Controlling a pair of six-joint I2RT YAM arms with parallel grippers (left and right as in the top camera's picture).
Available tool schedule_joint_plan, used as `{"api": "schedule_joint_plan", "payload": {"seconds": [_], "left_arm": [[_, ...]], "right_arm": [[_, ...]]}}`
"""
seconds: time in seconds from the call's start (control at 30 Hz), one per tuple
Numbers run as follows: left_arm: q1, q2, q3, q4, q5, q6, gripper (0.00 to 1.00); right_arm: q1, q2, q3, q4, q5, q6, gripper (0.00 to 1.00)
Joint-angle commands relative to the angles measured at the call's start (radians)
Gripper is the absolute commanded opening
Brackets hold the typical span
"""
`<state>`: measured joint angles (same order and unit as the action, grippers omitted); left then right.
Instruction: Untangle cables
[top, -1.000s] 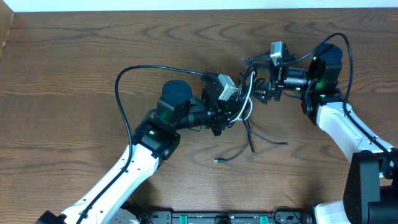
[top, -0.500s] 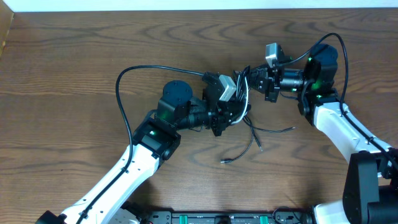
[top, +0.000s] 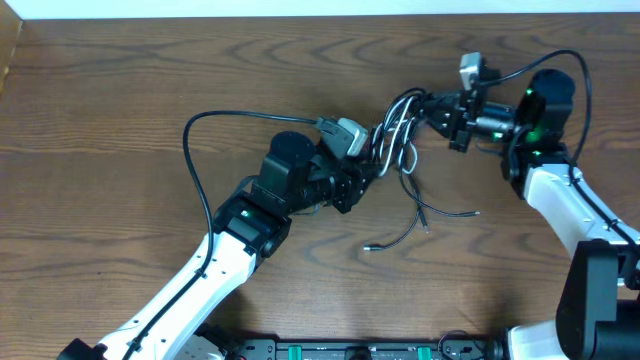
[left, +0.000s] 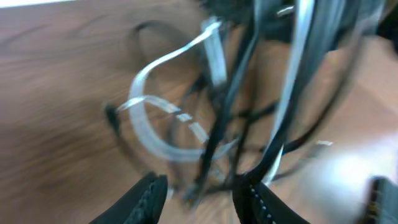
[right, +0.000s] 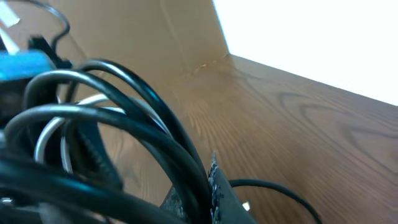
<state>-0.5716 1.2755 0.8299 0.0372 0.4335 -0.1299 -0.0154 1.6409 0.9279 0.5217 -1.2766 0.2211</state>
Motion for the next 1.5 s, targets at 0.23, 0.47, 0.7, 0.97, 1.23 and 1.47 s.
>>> {"api": "schedule_joint_plan", "payload": {"seconds": [0.23, 0.47, 0.7, 0.97, 1.23, 1.47], "left_arm": [[-0.001, -0.002, 0.005, -0.063, -0.222, 0.005, 0.4], [-0.001, -0.002, 0.005, -0.063, -0.126, 0.005, 0.43], [-0.001, -0.002, 0.005, -0.062, -0.109, 0.002, 0.53], [-0.001, -0.002, 0.005, -0.051, -0.109, 0.001, 0.53], [-0.001, -0.002, 0.005, -0.04, -0.109, 0.002, 0.54], [-0.001, -0.002, 0.005, -0.04, -0.11, 0.002, 0.54]], "right_arm": [[-0.068, -0.008, 0.005, 0.002, 0.021, 0.082, 0.01], [-0.083, -0.008, 0.005, -0.057, 0.112, 0.102, 0.01], [-0.081, -0.008, 0.005, -0.115, 0.179, 0.206, 0.01], [-0.048, -0.008, 0.005, -0.158, 0.179, 0.219, 0.01], [0.026, -0.008, 0.005, -0.182, 0.235, 0.28, 0.01], [0.112, -0.008, 0.005, -0.22, 0.331, 0.28, 0.01]]}}
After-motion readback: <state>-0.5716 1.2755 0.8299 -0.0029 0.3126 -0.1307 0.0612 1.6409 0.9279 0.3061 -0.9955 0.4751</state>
